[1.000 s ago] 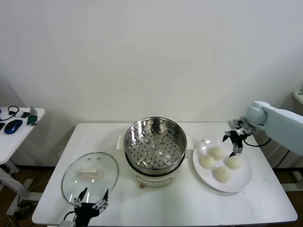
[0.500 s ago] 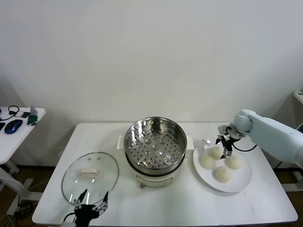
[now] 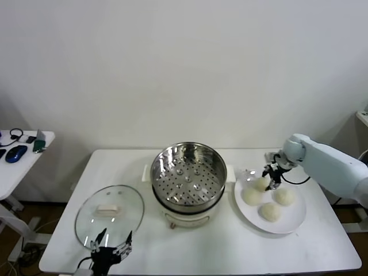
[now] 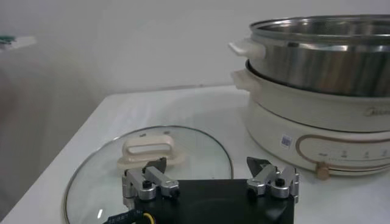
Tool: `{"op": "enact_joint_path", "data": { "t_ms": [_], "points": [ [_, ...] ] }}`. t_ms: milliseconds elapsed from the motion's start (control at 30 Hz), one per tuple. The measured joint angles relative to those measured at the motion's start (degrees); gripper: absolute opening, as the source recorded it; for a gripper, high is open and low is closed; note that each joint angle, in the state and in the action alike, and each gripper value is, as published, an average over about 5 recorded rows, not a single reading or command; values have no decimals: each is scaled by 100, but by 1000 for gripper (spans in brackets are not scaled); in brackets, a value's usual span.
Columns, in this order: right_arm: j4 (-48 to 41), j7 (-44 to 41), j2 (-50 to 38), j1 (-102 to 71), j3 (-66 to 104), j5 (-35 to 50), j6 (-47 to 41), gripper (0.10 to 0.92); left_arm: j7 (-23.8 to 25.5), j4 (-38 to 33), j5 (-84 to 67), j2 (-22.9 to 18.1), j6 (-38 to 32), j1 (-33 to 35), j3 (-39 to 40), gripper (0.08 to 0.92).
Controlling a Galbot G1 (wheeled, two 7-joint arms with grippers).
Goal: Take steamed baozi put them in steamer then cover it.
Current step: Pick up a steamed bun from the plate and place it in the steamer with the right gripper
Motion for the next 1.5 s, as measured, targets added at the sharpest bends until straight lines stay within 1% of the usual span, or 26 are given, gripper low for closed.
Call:
{"op": "enact_joint_path", "data": {
  "t_ms": [233, 433, 600, 767, 1000, 1167, 1333, 1433, 1500],
  "points": [
    [623, -213, 54, 1459, -781, 430, 541, 619, -11, -18, 70, 10, -48, 38, 36, 823],
    [1511, -271, 408, 2748, -1286, 723, 1092, 612, -23, -36, 90, 48, -61, 61, -1, 823],
    [2253, -202, 869, 3298, -1606, 621, 1628, 603, -28, -67, 108, 59, -61, 61, -20, 823],
    [2584, 4, 1359, 3334, -1807, 222, 2102, 602, -45, -46, 160, 53, -78, 64, -22, 823],
    [2333, 351, 1902, 2796, -1826, -691, 2567, 602, -49, -45, 218, 37, -123, 119, 3, 823],
    [1902, 574, 2199, 2316, -1715, -1280, 2829, 602, -53, -41, 248, 10, -144, 141, 27, 823],
    [1421, 727, 2450, 1949, -1571, -1660, 3034, 604, -64, -19, 266, -13, -177, 144, 23, 823],
    [1173, 787, 2572, 1807, -1515, -1780, 3119, 627, -68, -21, 267, -15, -187, 155, 15, 823],
    [1049, 810, 2623, 1740, -1482, -1820, 3157, 668, -72, -22, 267, -15, -192, 159, 11, 823]
  ]
}}
